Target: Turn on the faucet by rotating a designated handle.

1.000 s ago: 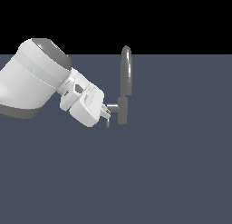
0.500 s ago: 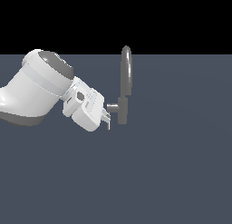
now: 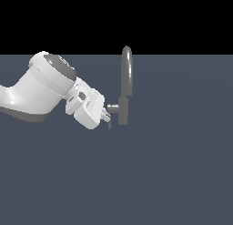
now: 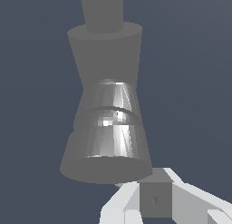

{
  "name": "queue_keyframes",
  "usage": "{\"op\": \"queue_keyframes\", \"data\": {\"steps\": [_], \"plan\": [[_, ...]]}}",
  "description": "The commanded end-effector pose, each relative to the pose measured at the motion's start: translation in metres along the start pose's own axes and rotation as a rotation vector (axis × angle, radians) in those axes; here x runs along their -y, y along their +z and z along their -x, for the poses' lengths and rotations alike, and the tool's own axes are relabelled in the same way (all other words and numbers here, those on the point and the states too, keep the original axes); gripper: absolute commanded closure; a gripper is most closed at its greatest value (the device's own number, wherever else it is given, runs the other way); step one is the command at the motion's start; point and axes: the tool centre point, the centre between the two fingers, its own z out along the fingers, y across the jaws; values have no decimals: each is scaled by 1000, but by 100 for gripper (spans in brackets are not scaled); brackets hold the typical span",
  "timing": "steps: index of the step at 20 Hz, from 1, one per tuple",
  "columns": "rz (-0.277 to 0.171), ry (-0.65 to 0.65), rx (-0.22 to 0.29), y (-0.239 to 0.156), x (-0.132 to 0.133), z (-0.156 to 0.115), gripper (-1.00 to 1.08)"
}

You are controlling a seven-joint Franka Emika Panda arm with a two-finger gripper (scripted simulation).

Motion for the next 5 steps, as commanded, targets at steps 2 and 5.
{"op": "queue_keyframes", "data": {"steps": [2, 5], "plan": [[18, -33, -14, 32, 0, 21, 108], [22, -36, -14, 37, 3, 26, 108]]}}
